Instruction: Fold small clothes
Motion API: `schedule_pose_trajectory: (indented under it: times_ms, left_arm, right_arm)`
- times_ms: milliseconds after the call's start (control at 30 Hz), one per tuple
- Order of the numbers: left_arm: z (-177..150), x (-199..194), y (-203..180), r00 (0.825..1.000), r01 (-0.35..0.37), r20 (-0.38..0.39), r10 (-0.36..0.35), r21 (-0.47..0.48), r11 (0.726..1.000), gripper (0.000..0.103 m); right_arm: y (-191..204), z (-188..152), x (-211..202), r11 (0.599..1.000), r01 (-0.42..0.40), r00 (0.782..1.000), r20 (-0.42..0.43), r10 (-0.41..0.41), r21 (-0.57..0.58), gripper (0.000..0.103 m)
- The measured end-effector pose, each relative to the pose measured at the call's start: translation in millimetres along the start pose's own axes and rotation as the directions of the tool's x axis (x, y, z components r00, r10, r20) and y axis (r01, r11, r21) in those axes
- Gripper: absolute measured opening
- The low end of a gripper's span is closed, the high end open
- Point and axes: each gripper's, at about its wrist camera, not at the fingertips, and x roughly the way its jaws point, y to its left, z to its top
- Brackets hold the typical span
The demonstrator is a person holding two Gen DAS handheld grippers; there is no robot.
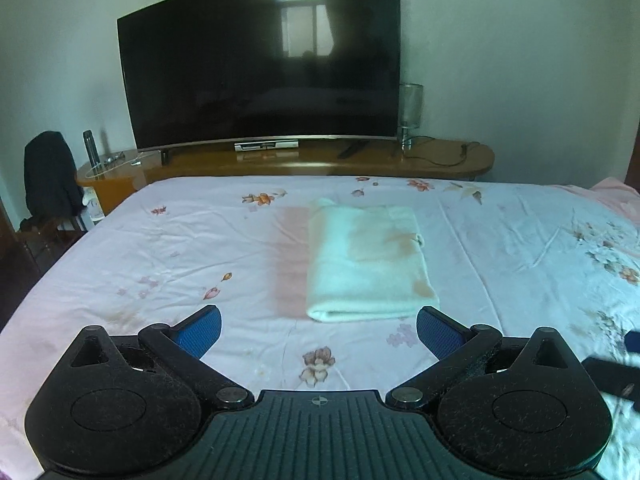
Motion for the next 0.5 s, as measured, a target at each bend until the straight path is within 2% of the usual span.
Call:
schedule_pose_trajectory:
  times_ms: [167, 300, 500]
  left_arm:
    - [-10, -27, 8, 1.000, -0.003, 0.002, 0.003, -0.020, 1.000, 0.103]
    - [-16, -44, 9, 0.999, -0.032, 0.011, 0.033, -0.018, 0.999, 0.103]
    - [-21, -58, 6, 0.999, -0.039, 0.012, 0.039, -0.017, 0.999, 0.103]
  right_arm:
    - [6, -3, -39, 0.998, 0.056, 0.992, 0.113, -0.058, 0.019, 0.100]
    - [19, 0, -58, 0.991, 0.137, 0.969, 0.207, -0.136, 0.011, 0.102]
    - [34, -1, -55, 0.963, 0.266, 0.937, 0.248, -0.248, -0.039, 0.102]
